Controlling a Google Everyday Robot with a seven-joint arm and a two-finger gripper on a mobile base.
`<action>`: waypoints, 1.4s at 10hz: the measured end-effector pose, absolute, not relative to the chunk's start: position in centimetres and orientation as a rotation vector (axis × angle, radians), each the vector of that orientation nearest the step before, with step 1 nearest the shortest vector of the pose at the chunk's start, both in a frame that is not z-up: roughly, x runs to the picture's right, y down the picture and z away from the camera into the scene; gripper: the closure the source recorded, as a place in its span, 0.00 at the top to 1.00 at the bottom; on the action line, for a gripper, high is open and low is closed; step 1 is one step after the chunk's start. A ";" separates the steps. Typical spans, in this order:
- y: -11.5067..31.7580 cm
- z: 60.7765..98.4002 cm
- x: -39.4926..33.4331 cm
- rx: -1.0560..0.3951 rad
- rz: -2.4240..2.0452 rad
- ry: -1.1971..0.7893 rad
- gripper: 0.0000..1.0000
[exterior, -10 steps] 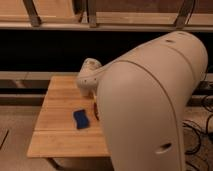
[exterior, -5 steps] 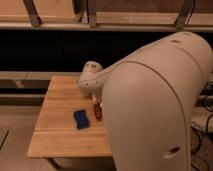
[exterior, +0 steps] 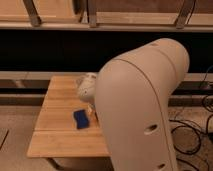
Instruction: Place the pepper on the white sponge
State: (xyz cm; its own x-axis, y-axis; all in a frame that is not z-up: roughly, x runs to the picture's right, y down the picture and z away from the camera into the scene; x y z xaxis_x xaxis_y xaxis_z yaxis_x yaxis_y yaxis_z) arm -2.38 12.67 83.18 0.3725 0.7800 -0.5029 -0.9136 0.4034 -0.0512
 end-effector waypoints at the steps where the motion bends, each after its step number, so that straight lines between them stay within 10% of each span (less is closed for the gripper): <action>1: 13.4 83.4 -2.5 -0.364 1.107 0.444 0.80; 14: 16.7 87.3 -6.8 -0.504 0.997 0.437 0.80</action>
State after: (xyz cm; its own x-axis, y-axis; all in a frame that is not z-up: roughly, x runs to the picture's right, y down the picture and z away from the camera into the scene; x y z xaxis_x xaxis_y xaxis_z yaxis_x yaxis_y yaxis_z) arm -6.81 16.71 87.35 0.4757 0.6767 -0.5619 -0.8718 0.4476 -0.1991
